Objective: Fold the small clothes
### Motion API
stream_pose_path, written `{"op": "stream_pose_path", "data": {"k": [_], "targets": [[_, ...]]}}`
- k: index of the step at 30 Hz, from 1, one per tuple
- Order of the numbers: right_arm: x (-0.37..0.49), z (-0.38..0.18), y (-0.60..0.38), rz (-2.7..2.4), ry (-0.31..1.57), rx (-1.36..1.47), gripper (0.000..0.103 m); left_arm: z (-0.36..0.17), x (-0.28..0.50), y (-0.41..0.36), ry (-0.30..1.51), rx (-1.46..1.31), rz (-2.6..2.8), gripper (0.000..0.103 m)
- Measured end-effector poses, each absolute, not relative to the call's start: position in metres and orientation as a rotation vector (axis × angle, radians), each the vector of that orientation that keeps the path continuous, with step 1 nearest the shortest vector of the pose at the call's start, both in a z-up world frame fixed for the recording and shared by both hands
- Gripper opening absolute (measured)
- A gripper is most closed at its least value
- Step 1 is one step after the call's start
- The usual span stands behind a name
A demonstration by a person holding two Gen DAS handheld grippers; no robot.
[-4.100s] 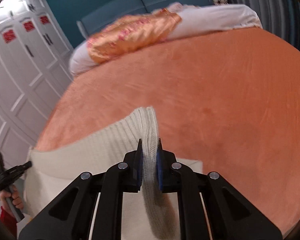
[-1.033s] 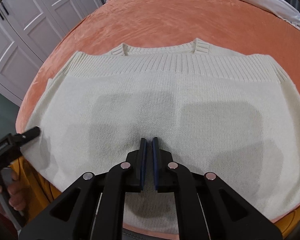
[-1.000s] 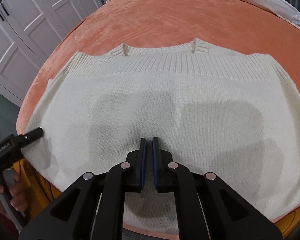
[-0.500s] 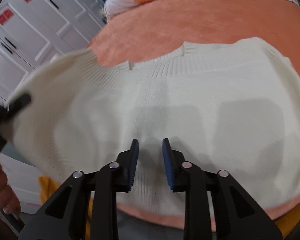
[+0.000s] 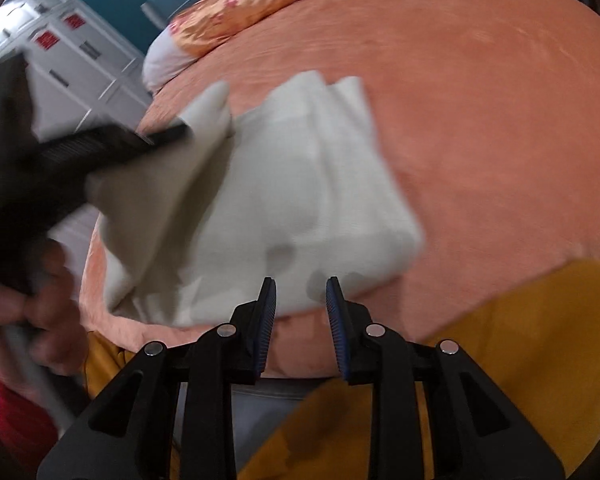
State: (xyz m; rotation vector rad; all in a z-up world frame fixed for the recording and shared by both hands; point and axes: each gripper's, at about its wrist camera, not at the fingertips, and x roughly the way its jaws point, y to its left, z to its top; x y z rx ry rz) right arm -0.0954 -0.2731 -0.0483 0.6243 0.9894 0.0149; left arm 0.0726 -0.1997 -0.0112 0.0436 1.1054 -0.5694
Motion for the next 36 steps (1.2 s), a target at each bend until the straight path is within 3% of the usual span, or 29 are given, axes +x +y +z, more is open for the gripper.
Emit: {"op": "stream_pose_path", "data": {"k": [3, 7, 9, 11, 12, 13, 24, 25, 26, 27, 28, 29, 33, 36], "targets": [[-0.096, -0.046, -0.282, 0.005, 0.981, 0.635, 0.027, -0.033, 0.066, -0.201, 1.128, 0.072, -0.548, 0.009], [-0.088, -0.035, -0.289, 0.028, 0.946, 0.625, 0.052, -0.011, 0.049, -0.189, 1.068, 0.070, -0.586, 0.021], [-0.076, -0.026, -0.291, 0.051, 0.920, 0.622, 0.057, 0.006, 0.036, -0.171, 1.021, 0.032, -0.623, 0.051], [-0.067, -0.018, -0.291, 0.076, 0.893, 0.638, 0.070, 0.020, 0.022, -0.149, 0.969, 0.008, -0.597, 0.056], [-0.059, -0.015, -0.292, 0.099, 0.880, 0.667, 0.072, 0.023, 0.020, -0.142, 0.963, 0.006, -0.593, 0.066], [-0.051, -0.013, -0.292, 0.115, 0.877, 0.691, 0.075, 0.026, 0.016, -0.130, 0.962, 0.006, -0.585, 0.069], [0.033, -0.045, -0.233, 0.274, 1.083, 0.701, 0.081, -0.026, 0.005, -0.053, 1.091, 0.105, -0.355, 0.070], [0.036, -0.050, -0.227, 0.284, 1.105, 0.705, 0.077, -0.032, 0.007, -0.051, 1.108, 0.105, -0.348, 0.070], [0.041, -0.053, -0.218, 0.298, 1.122, 0.697, 0.052, -0.035, 0.008, -0.050, 1.118, 0.103, -0.343, 0.070], [0.043, -0.051, -0.213, 0.307, 1.124, 0.679, 0.043, -0.038, 0.011, -0.050, 1.126, 0.091, -0.341, 0.070], [0.045, -0.044, -0.209, 0.302, 1.113, 0.642, 0.021, -0.039, 0.011, -0.048, 1.124, 0.084, -0.336, 0.070], [0.045, -0.033, -0.209, 0.304, 1.082, 0.616, 0.016, -0.039, 0.012, -0.048, 1.118, 0.079, -0.331, 0.070], [0.024, 0.037, -0.246, 0.355, 0.837, 0.670, 0.013, -0.034, 0.017, -0.051, 1.079, 0.082, -0.332, 0.072], [0.004, 0.046, -0.277, 0.281, 0.790, 0.633, 0.012, -0.037, 0.024, -0.057, 1.079, 0.084, -0.340, 0.072]]}}
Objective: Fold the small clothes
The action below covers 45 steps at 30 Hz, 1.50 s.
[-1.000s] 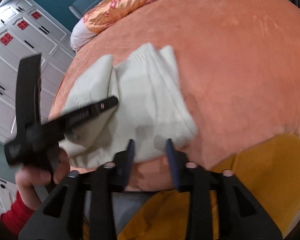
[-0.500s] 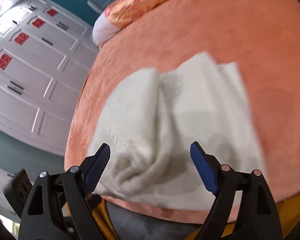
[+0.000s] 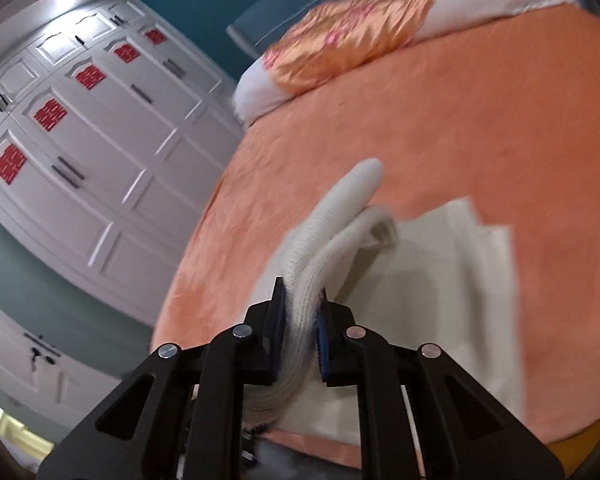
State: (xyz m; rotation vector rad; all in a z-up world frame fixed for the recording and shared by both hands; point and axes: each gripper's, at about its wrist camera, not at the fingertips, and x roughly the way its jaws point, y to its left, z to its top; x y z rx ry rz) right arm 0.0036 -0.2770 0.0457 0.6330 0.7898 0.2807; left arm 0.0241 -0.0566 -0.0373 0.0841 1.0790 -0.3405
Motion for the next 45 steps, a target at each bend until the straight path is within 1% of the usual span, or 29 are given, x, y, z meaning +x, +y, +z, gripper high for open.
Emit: {"op": "stream_pose_path", "data": {"k": [1, 4, 7, 10, 11, 13, 15, 17, 19, 23, 26, 27, 28, 29, 30, 31, 32, 34, 35, 38, 39, 42, 43, 44, 45], "targets": [[-0.001, 0.037, -0.287, 0.247, 0.810, 0.634, 0.012, -0.039, 0.024, -0.061, 1.085, 0.094, -0.341, 0.072], [-0.016, -0.020, -0.319, 0.106, 0.919, 0.652, 0.012, -0.050, 0.026, -0.071, 1.101, 0.123, -0.347, 0.071], [-0.025, -0.069, -0.330, 0.037, 1.002, 0.656, 0.012, -0.064, 0.028, -0.077, 1.144, 0.130, -0.343, 0.066], [-0.030, -0.068, -0.338, 0.074, 0.965, 0.744, 0.015, -0.069, 0.032, -0.072, 1.172, 0.083, -0.333, 0.066], [-0.029, -0.060, -0.336, 0.068, 0.966, 0.719, 0.018, -0.067, 0.032, -0.071, 1.174, 0.084, -0.333, 0.066], [-0.035, -0.047, -0.334, 0.051, 0.961, 0.672, 0.019, -0.054, 0.026, -0.070, 1.152, 0.116, -0.339, 0.065], [-0.044, -0.033, -0.331, 0.055, 0.935, 0.637, 0.027, -0.036, 0.011, -0.070, 1.114, 0.149, -0.361, 0.064], [-0.051, -0.025, -0.330, 0.079, 0.910, 0.642, 0.045, -0.021, 0.000, -0.067, 1.091, 0.158, -0.382, 0.064], [-0.055, -0.023, -0.330, 0.099, 0.910, 0.646, 0.048, -0.003, -0.008, -0.060, 1.060, 0.118, -0.407, 0.064], [-0.041, -0.030, -0.317, 0.118, 0.942, 0.621, 0.048, 0.023, 0.001, -0.058, 0.983, 0.013, -0.404, 0.064], [-0.031, -0.038, -0.304, 0.160, 0.972, 0.615, 0.048, 0.016, 0.020, -0.066, 1.012, -0.001, -0.375, 0.064], [-0.028, -0.041, -0.298, 0.158, 0.984, 0.594, 0.039, 0.009, 0.027, -0.069, 1.039, -0.012, -0.373, 0.064], [-0.027, -0.042, -0.295, 0.150, 0.995, 0.568, 0.021, 0.002, 0.035, -0.068, 1.064, -0.018, -0.360, 0.064], [-0.028, -0.040, -0.294, 0.145, 1.000, 0.546, 0.013, -0.003, 0.037, -0.071, 1.085, -0.021, -0.351, 0.064], [-0.032, -0.032, -0.297, 0.154, 0.969, 0.556, 0.012, -0.006, 0.038, -0.072, 1.092, -0.025, -0.348, 0.067], [-0.040, -0.021, -0.304, 0.155, 0.926, 0.579, 0.010, -0.007, 0.038, -0.073, 1.091, -0.022, -0.349, 0.067], [-0.047, -0.011, -0.310, 0.149, 0.889, 0.594, 0.002, -0.008, 0.037, -0.072, 1.088, -0.013, -0.351, 0.067], [-0.064, 0.006, -0.324, 0.128, 0.835, 0.610, 0.002, -0.010, 0.033, -0.076, 1.083, 0.018, -0.351, 0.067], [-0.069, 0.003, -0.328, 0.119, 0.852, 0.611, 0.002, -0.013, 0.031, -0.078, 1.088, 0.025, -0.354, 0.067], [-0.060, -0.040, -0.322, 0.100, 1.014, 0.562, 0.003, -0.026, 0.028, -0.084, 1.120, 0.047, -0.353, 0.067], [-0.059, -0.052, -0.320, 0.108, 1.043, 0.574, 0.003, -0.028, 0.026, -0.087, 1.109, 0.072, -0.345, 0.067], [-0.061, -0.037, -0.327, 0.097, 0.990, 0.627, 0.011, -0.027, 0.026, -0.090, 1.090, 0.111, -0.340, 0.067], [-0.059, -0.027, -0.331, 0.081, 0.962, 0.635, 0.016, -0.028, 0.027, -0.089, 1.093, 0.109, -0.339, 0.067], [-0.054, -0.017, -0.334, 0.068, 0.936, 0.626, 0.025, -0.028, 0.028, -0.089, 1.095, 0.105, -0.338, 0.067], [-0.050, -0.012, -0.335, 0.064, 0.921, 0.614, 0.031, -0.028, 0.027, -0.089, 1.097, 0.102, -0.335, 0.067]]}}
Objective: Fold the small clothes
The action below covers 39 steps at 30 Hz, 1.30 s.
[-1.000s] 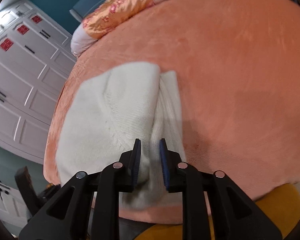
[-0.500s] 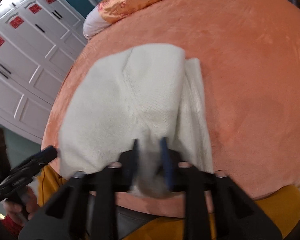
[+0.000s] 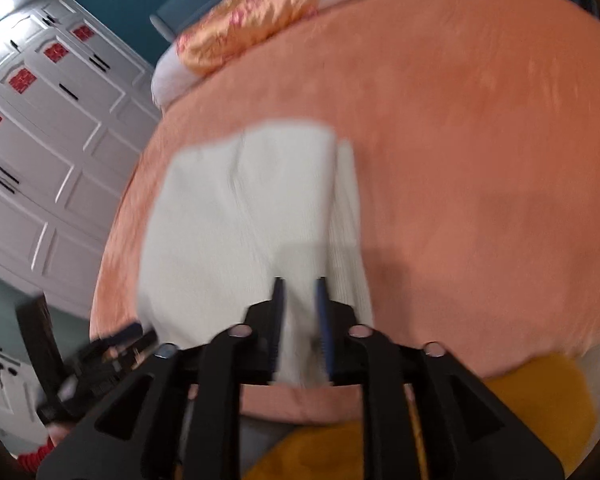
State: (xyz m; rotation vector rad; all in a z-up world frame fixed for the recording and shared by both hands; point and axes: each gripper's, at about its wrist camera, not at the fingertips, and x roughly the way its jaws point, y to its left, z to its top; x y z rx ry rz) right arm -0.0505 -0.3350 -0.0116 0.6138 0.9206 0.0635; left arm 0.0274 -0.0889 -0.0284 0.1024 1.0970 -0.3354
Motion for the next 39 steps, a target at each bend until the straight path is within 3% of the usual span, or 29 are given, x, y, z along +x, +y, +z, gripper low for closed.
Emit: {"op": "stream_pose_path", "data": {"k": [1, 6, 7, 9, 10, 15, 20, 29, 30, 36, 39], "targets": [[-0.044, -0.006, -0.337, 0.054, 0.906, 0.600, 0.039, -0.028, 0.027, -0.089, 1.096, 0.104, -0.333, 0.067], [-0.002, -0.017, -0.330, 0.053, 0.948, 0.559, 0.042, -0.028, 0.026, -0.092, 1.089, 0.114, -0.319, 0.067], [0.005, -0.025, -0.327, 0.054, 0.975, 0.548, 0.041, -0.028, 0.025, -0.092, 1.089, 0.115, -0.318, 0.067], [0.019, -0.039, -0.315, 0.047, 1.027, 0.495, 0.012, -0.027, 0.025, -0.093, 1.090, 0.120, -0.315, 0.067], [0.020, -0.037, -0.311, 0.044, 1.022, 0.474, 0.010, -0.027, 0.025, -0.093, 1.090, 0.124, -0.312, 0.067], [0.008, 0.006, -0.313, 0.024, 0.873, 0.460, 0.010, -0.027, 0.025, -0.094, 1.090, 0.124, -0.312, 0.067], [0.026, -0.054, -0.315, 0.000, 1.059, 0.420, 0.013, -0.028, 0.025, -0.097, 1.095, 0.132, -0.313, 0.068], [-0.034, 0.017, -0.301, 0.038, 0.931, 0.394, 0.013, -0.024, 0.025, -0.096, 1.103, 0.116, -0.308, 0.068], [-0.040, 0.015, -0.294, 0.053, 0.952, 0.380, 0.013, -0.022, 0.024, -0.097, 1.102, 0.115, -0.315, 0.064], [-0.044, -0.049, -0.271, 0.043, 1.125, 0.304, 0.005, -0.020, 0.013, -0.106, 1.110, 0.138, -0.350, 0.064], [-0.042, -0.029, -0.267, 0.022, 1.094, 0.272, 0.006, -0.011, 0.013, -0.105, 1.092, 0.128, -0.358, 0.064]]}}
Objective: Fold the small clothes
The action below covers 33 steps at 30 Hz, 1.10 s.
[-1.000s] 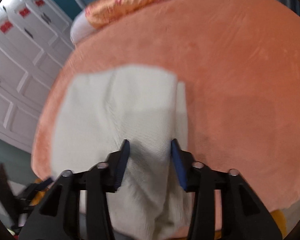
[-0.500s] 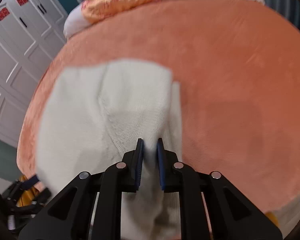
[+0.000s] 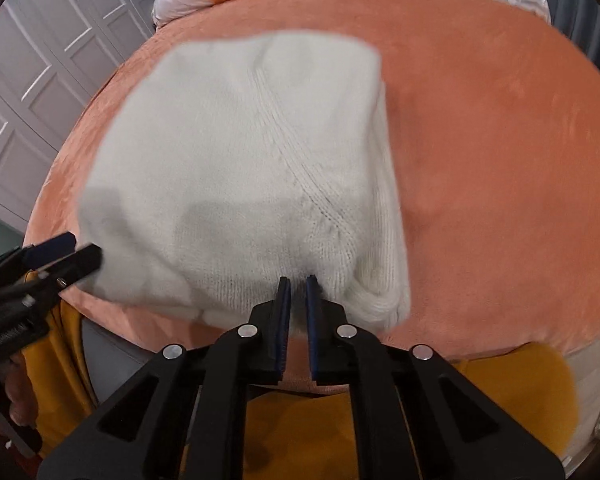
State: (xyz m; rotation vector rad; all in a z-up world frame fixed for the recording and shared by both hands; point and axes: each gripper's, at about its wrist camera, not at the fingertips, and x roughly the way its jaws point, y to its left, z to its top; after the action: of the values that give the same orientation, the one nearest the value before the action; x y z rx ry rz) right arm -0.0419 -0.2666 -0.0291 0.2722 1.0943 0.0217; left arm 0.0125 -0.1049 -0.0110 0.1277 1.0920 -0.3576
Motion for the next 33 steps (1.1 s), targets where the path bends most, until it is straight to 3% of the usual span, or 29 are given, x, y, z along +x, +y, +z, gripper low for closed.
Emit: {"op": "stream_pose_path", "data": {"k": [4, 9, 16, 20, 23, 24, 25, 26, 27, 29, 33], "targets": [[-0.048, -0.002, -0.276, 0.007, 1.024, 0.283, 0.007, 0.001, 0.015, -0.108, 1.075, 0.091, -0.381, 0.064], [-0.040, -0.047, -0.285, -0.016, 1.094, 0.276, 0.006, 0.002, 0.028, -0.129, 1.069, 0.084, -0.407, 0.064], [-0.025, -0.001, -0.294, -0.005, 0.992, 0.317, 0.011, -0.014, 0.041, -0.141, 1.062, 0.179, -0.337, 0.068], [0.003, -0.047, -0.289, -0.020, 1.100, 0.218, 0.011, -0.019, 0.038, -0.145, 1.056, 0.223, -0.329, 0.070], [0.004, -0.039, -0.292, -0.015, 1.093, 0.237, 0.013, -0.019, 0.038, -0.145, 1.060, 0.222, -0.325, 0.072], [0.004, -0.033, -0.295, -0.017, 1.082, 0.253, 0.018, -0.017, 0.039, -0.142, 1.070, 0.191, -0.328, 0.072], [0.000, -0.029, -0.295, -0.015, 1.059, 0.279, 0.039, -0.015, 0.041, -0.139, 1.081, 0.161, -0.330, 0.072], [-0.004, -0.024, -0.298, -0.013, 1.037, 0.307, 0.068, -0.013, 0.041, -0.136, 1.093, 0.135, -0.329, 0.074], [-0.009, -0.021, -0.303, -0.022, 1.010, 0.335, 0.078, -0.011, 0.043, -0.133, 1.101, 0.103, -0.322, 0.080], [-0.014, -0.023, -0.311, -0.029, 0.999, 0.368, 0.081, -0.007, 0.046, -0.128, 1.092, 0.058, -0.301, 0.086], [-0.003, -0.046, -0.317, 0.003, 1.072, 0.484, 0.081, -0.010, 0.063, -0.129, 1.108, 0.035, -0.289, 0.086]]}}
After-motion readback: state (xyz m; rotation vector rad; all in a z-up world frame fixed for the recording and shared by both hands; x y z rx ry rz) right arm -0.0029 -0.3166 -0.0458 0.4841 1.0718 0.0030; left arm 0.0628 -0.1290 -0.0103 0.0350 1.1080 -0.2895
